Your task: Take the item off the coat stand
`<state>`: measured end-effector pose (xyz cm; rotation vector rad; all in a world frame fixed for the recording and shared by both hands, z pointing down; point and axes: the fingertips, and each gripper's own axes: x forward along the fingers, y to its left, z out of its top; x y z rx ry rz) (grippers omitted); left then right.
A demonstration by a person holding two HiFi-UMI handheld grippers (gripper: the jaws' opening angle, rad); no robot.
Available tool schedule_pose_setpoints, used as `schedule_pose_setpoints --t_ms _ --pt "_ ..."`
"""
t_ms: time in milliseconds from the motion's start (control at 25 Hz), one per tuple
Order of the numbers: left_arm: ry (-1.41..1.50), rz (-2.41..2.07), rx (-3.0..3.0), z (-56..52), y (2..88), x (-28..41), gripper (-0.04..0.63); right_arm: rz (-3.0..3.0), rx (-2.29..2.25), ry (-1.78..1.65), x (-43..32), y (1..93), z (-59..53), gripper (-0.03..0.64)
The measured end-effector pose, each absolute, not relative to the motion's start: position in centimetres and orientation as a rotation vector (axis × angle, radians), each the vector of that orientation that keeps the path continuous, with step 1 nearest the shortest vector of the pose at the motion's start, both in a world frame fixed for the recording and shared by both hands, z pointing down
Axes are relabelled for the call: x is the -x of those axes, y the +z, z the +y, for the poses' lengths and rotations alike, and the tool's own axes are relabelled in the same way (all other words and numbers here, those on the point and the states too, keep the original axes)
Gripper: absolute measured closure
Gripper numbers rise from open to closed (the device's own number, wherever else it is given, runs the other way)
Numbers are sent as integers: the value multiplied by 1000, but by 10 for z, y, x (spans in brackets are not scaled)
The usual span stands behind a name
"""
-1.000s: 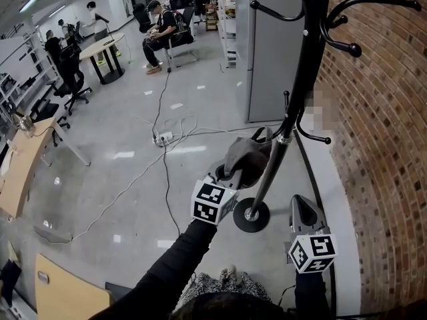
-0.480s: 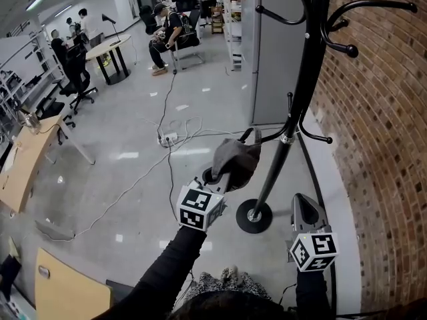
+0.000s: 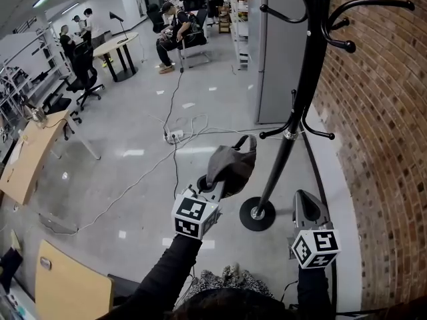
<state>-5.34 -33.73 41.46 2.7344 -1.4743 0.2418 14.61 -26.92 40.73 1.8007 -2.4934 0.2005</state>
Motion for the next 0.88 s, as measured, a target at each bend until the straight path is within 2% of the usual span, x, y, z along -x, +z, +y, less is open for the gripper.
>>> schedule_pose_setpoints --t_ms 880 --pt "280 -1526 -2523 -240 474 61 574 -2502 -1672 157 -141 417 -225 617"
